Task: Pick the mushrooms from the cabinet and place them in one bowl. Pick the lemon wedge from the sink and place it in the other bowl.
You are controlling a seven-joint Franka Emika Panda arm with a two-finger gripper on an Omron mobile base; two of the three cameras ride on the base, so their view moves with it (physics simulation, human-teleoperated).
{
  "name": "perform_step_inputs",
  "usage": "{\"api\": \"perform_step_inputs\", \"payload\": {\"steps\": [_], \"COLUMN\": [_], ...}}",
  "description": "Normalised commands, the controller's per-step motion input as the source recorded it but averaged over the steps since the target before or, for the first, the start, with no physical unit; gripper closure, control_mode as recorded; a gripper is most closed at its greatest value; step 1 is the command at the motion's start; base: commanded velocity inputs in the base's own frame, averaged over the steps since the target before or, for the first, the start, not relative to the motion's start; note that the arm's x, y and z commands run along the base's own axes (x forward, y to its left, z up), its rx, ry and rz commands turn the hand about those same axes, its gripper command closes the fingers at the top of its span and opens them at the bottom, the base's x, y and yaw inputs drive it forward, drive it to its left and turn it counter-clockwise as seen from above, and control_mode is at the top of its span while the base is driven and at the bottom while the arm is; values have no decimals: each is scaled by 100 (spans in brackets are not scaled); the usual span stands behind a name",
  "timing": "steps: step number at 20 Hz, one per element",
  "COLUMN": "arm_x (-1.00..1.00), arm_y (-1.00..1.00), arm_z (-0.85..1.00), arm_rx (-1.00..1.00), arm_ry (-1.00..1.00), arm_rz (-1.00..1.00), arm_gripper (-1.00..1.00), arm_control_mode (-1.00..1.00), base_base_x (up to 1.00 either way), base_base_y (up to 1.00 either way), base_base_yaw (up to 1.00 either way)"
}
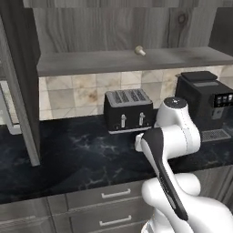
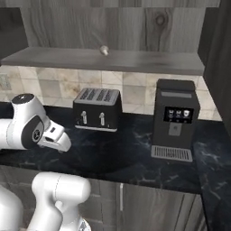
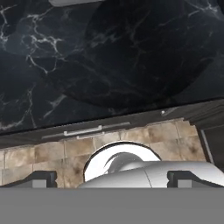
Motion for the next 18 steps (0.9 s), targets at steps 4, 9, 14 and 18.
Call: {"api": "perform_step_inputs", "payload": {"steps": [4, 9, 14, 18], "arm_x": [0, 0, 0, 0], "arm_y": [0, 0, 0, 0], "arm_z": [0, 0, 0, 0], "arm_rx": [0, 0, 0, 0], "arm_ry": [0, 0, 0, 0], "arm_rz": [0, 0, 0, 0], "arm_gripper": [-100, -100, -100, -100], "arm_control_mode": [100, 100, 100, 100], "base_base_x": [21, 34, 37, 71], "base_base_y": [-22, -71, -48, 13], "base_base_yaw": [10, 3, 0, -10]}}
